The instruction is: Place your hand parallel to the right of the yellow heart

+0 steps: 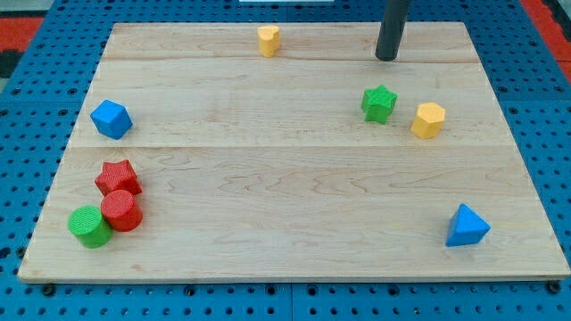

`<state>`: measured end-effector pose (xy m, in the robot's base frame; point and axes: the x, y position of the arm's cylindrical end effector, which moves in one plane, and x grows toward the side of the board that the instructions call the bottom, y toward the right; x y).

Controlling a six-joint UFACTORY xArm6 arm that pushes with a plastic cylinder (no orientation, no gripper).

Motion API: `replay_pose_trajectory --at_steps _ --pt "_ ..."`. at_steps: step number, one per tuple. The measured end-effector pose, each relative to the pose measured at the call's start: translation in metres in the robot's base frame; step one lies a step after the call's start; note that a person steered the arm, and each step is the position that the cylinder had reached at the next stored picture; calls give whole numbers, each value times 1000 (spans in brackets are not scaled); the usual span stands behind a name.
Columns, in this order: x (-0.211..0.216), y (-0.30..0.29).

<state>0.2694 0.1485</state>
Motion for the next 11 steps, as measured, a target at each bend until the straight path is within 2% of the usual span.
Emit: replay_pose_trajectory --at_steps 11 --pt "-28 0"
